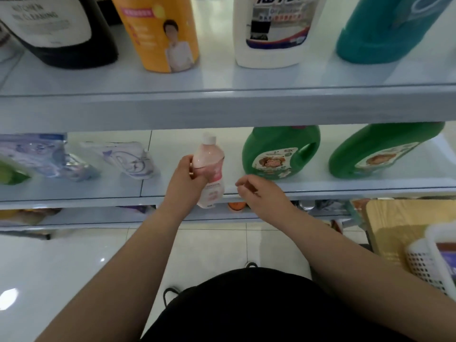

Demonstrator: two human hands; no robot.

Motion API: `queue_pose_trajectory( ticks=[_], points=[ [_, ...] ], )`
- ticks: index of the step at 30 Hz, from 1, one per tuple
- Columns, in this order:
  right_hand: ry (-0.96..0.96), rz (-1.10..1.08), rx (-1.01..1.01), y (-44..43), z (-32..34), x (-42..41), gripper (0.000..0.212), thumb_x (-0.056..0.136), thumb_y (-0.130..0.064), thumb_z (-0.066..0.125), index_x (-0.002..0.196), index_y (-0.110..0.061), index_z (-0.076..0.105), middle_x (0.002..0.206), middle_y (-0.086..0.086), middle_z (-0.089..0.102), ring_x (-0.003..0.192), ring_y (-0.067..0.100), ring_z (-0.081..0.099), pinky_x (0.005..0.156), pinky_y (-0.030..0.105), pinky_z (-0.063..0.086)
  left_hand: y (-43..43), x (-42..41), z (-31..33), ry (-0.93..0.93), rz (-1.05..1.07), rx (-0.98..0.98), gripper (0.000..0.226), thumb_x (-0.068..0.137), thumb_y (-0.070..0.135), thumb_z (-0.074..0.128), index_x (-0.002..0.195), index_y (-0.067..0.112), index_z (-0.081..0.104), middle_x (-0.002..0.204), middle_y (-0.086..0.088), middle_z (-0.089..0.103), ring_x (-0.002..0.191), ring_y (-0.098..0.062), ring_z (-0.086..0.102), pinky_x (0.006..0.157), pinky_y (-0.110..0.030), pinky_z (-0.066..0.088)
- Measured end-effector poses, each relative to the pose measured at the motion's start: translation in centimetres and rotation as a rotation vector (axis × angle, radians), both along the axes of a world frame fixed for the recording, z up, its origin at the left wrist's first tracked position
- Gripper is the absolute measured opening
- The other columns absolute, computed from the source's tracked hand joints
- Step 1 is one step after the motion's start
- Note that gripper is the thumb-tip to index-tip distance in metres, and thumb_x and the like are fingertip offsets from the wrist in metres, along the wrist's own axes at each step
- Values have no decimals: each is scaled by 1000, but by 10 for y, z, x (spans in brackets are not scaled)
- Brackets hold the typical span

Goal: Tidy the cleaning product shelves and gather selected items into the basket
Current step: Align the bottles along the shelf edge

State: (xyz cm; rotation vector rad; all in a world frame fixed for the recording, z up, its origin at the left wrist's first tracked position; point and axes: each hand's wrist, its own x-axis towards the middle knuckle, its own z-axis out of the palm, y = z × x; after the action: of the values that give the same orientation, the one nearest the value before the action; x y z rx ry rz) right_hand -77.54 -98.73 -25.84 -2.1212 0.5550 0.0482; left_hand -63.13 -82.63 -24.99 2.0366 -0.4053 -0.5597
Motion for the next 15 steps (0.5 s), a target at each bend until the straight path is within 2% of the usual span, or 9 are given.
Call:
queue_pose_trajectory(
  ticks=[1,2,4,5,7,9,11,13,15],
  points=[
    [-17,-74,125,4,3,2,13,103,-37,55,104,-30,66,93,-13,71,85,3,65,67,10,50,5,-9,5,67,30,-29,24,97,40,64,116,32,51,103,13,65,86,0,67,62,-22,49],
    [-15,-128,262,9,7,4,16,104,-40,54,106,-31,66,97,-12,72,87,4,67,73,13,53,8,-18,9,139,73,-62,25,99,46,60,115,28,55,104,7,69,88,-9,70,62,-27,50],
    [-3,-207,615,24,15,11,27,106,-45,49,114,-27,67,112,-4,74,103,15,70,95,36,58,13,-34,23,256,150,-89,54,92,68,56,110,17,61,101,-5,73,87,-21,73,66,-34,54],
    [-19,-255,813,32,21,14,32,106,-46,47,114,-23,68,114,2,75,107,20,70,99,44,56,14,-40,29,302,161,-78,73,83,79,55,108,12,63,98,-9,74,85,-25,74,68,-38,56],
    [-74,-331,1057,45,34,19,40,104,-49,48,113,-17,70,110,10,77,103,25,72,96,45,58,16,-49,40,385,134,-70,94,70,89,55,108,4,65,95,-15,75,84,-30,75,72,-42,60],
    [-105,-373,1147,55,44,22,48,100,-48,55,121,-7,68,112,19,75,98,29,73,89,44,61,20,-55,49,385,133,-62,93,71,91,56,105,5,64,90,-9,76,76,-17,75,63,-30,58],
    [-119,-410,1192,64,52,25,59,91,-44,64,127,3,64,119,29,70,98,35,70,89,46,59,28,-60,55,298,147,-36,79,68,88,55,97,14,60,79,5,73,66,-1,70,50,-13,47],
    [-183,-438,1239,75,58,28,61,79,-40,61,120,6,65,109,29,71,93,34,69,86,43,58,39,-67,57,200,80,-10,69,69,82,68,98,22,53,81,9,68,72,-6,69,50,-12,45],
    [-289,-447,1300,88,58,29,62,75,-37,58,121,4,61,105,22,71,86,31,69,78,38,60,55,-76,54,99,-65,30,68,60,69,78,107,32,44,92,13,65,77,-5,66,59,-18,52]
  ],
)
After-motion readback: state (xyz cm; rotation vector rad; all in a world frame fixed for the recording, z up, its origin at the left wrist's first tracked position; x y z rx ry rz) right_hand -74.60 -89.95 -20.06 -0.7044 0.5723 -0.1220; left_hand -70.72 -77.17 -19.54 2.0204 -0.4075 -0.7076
